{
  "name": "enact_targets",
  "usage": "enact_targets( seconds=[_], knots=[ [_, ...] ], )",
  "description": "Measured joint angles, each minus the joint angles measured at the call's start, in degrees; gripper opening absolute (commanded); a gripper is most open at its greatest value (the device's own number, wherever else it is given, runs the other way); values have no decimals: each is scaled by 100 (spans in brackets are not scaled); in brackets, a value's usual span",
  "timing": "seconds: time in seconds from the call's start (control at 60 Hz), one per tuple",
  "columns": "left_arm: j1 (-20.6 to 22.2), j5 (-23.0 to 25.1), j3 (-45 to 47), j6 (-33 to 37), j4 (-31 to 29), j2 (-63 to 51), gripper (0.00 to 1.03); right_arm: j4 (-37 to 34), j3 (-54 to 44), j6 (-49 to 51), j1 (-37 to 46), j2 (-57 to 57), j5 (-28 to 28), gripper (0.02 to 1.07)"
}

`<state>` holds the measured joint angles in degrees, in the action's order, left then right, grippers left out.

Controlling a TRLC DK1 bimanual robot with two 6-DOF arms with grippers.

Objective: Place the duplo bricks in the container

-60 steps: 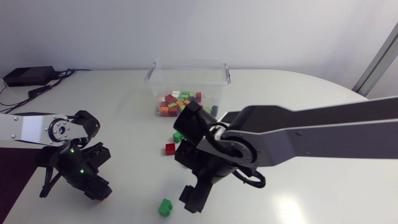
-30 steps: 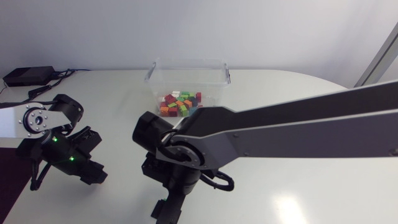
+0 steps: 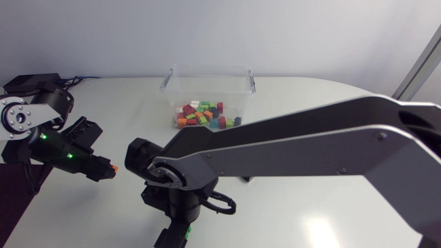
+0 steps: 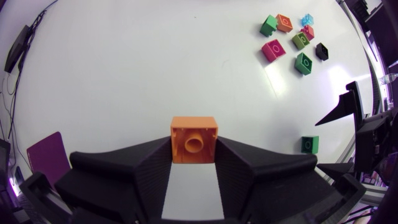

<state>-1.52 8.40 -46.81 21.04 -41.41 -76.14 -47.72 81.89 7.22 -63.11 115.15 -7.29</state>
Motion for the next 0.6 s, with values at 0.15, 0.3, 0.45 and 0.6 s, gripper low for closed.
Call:
enact_targets(
  seconds=[0.15,0.3,0.45,0.6],
  knots=[
    [-76,76,-57,0,0,111,36,-273,308,-81,-22,201,4,84],
    [-101,81,-57,2,0,133,36,-481,472,-87,-22,402,20,75],
    [-101,92,-57,2,-2,190,36,-592,603,-105,-22,570,52,66],
    [-101,151,-57,2,-4,269,36,-610,704,-107,-22,754,111,57]
  ],
)
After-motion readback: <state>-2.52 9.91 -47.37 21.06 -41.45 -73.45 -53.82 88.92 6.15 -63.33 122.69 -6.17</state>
